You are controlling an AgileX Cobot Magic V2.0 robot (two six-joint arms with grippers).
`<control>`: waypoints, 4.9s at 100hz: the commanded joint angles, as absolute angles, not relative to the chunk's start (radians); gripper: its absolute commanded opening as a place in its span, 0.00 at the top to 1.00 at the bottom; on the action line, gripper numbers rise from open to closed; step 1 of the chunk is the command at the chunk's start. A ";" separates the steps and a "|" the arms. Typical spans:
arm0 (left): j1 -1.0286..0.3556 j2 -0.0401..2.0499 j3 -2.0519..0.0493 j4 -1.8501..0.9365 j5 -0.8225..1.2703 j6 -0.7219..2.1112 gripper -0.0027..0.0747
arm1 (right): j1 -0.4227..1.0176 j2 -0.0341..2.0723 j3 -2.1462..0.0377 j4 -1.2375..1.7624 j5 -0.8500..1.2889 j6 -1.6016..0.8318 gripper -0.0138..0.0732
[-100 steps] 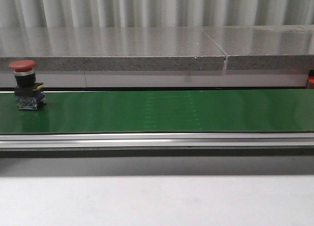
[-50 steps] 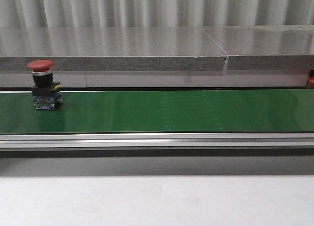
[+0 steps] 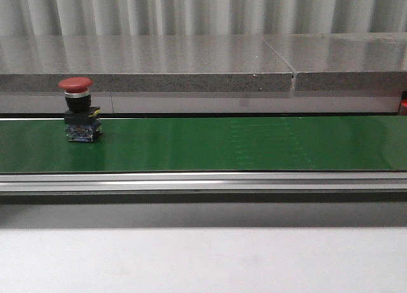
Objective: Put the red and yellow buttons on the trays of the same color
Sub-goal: 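Grasp the yellow button with the left gripper and carry it over the belt, then lower the yellow button onto the belt and open the left gripper, then move the right gripper down to the red button at the belt's end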
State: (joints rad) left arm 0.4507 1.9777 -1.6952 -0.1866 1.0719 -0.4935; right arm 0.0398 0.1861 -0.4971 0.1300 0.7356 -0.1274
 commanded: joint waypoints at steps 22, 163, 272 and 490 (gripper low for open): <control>0.440 1.830 -1.725 -0.205 1.175 -0.208 0.66 | 0.041 0.195 -0.521 0.133 0.666 -0.137 0.86; 0.146 1.683 -1.566 -0.159 1.170 0.132 0.34 | 0.041 0.195 -0.521 0.133 0.664 -0.137 0.86; -0.168 1.000 -1.105 -0.181 0.804 0.197 0.99 | 0.041 0.195 -0.521 0.133 0.664 -0.137 0.86; -0.168 0.547 -0.716 -0.203 0.767 0.197 0.99 | 0.260 1.655 -1.538 0.153 1.069 -0.169 0.09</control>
State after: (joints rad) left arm -0.1583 0.5428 -0.6909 -0.1811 0.8447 0.1993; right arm 0.2605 1.6582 -1.4875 0.1402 1.0766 -0.1403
